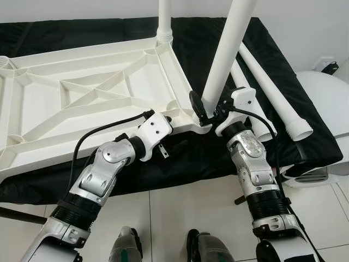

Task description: Building children table

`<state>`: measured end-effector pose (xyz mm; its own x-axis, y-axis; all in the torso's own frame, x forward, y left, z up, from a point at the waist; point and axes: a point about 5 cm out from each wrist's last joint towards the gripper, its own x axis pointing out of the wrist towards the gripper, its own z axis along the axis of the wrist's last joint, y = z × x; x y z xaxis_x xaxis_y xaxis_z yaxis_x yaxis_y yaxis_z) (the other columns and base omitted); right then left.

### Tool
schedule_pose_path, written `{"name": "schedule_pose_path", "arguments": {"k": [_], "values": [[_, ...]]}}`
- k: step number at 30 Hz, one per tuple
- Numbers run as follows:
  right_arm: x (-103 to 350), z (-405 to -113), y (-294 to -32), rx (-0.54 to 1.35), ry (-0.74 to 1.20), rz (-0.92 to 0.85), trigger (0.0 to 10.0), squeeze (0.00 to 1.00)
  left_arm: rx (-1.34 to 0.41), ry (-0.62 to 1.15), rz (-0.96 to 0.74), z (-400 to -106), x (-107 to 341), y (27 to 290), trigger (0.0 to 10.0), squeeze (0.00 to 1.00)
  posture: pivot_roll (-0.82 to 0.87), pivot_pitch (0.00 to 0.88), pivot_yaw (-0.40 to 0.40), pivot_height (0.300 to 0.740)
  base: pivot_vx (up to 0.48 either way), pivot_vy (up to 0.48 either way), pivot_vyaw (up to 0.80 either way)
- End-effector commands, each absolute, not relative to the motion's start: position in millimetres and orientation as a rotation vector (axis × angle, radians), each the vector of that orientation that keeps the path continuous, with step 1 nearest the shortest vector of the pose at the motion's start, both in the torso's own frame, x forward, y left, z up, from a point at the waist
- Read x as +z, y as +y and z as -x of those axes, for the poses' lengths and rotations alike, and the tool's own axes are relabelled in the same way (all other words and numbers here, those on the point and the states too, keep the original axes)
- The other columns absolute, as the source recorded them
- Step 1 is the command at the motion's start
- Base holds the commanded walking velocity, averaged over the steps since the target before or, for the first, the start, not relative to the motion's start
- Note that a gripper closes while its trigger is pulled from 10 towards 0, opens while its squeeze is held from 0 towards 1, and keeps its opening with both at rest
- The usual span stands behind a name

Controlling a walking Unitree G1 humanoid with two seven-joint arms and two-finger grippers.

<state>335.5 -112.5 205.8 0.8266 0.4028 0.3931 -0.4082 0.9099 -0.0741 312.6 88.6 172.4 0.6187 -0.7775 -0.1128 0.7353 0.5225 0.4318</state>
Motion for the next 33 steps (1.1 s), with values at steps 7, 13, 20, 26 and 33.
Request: {"name": "schedule_pose_path", "arguments": {"k": [7, 13, 20, 26, 33], "values": [[205, -334, -113, 0.434, -0.416, -0.004, 10.0, 0.00, -0.973, -0.050, -0.490, -316, 160, 83, 10.0, 0.00, 0.03, 0.209, -0.017, 0.740, 0.000, 0.000, 0.00], [205, -334, -113, 0.436, -0.417, 0.000, 10.0, 0.00, -1.008, 0.006, -0.471, -319, 151, 85, 10.0, 0.00, 0.03, 0.199, -0.017, 0.740, 0.000, 0.000, 0.00], [205, -334, -112, 0.438, -0.418, 0.001, 10.0, 0.00, -1.019, 0.015, -0.451, -321, 150, 85, 10.0, 0.00, 0.03, 0.192, -0.013, 0.740, 0.000, 0.000, 0.00], [204, -332, -111, 0.441, -0.420, 0.001, 10.0, 0.00, -1.053, 0.028, -0.431, -322, 149, 83, 10.0, 0.00, 0.02, 0.169, 0.003, 0.740, 0.000, 0.000, 0.00], [202, -330, -111, 0.440, -0.420, -0.001, 10.0, 0.00, -1.084, 0.056, -0.415, -320, 143, 82, 10.0, 0.00, 0.02, 0.170, 0.005, 0.740, 0.000, 0.000, 0.00]]}}
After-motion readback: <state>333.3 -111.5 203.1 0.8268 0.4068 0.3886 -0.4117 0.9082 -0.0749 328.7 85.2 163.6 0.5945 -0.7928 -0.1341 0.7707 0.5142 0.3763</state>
